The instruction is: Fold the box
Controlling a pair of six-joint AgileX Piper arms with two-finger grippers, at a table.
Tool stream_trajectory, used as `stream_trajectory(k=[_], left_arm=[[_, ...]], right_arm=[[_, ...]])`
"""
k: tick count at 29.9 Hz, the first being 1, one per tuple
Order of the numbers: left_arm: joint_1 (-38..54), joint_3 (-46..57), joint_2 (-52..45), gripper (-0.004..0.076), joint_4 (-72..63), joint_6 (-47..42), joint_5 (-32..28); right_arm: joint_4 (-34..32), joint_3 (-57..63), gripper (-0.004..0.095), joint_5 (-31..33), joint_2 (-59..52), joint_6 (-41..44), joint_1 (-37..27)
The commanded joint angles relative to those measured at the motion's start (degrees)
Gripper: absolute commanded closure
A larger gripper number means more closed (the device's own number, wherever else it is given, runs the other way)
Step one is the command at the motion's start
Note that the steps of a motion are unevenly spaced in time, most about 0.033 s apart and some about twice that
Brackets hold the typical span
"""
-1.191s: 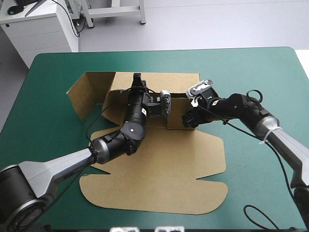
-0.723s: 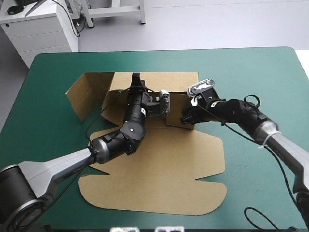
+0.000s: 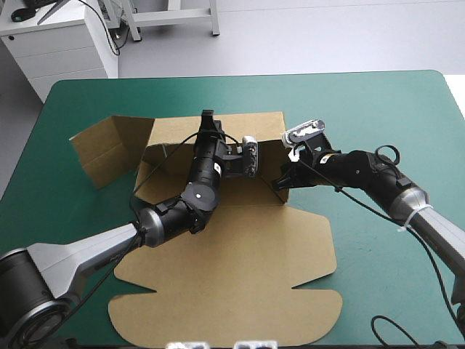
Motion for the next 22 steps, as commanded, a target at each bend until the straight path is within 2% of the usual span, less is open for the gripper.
stream_trajectory(k=[1,5,7,13,22], left_arm=[[-0.51,-1.38,-2.40,0.0492,7.21,-0.31,-1.53],[-0.51,-1.38,-2.40,0.0302,7.21,-0.31,-1.40],[-0.51,-1.38,-2.40,0.0255,7.21,-0.31,-1.40],[-1.20,-1.38,-2.73,0.0248,7.21,-0.31,-0.62],[-8.87,-1.99,-2.73,0.0248,7.31,0.05,11.55]], right_arm=[[2.55,-2.20,0.0926,-2.44,-2.40,-1.12,0.15],[2.65,-2.20,0.0926,-2.83,-2.40,-1.12,0.05],[2.65,-2.20,0.0925,-3.50,-2.40,-1.12,0.05],[2.31,-2.20,0.0926,-8.73,-2.40,-1.12,0.05],[1.83,-2.33,0.0925,-16.82,1.47,-0.60,0.05]])
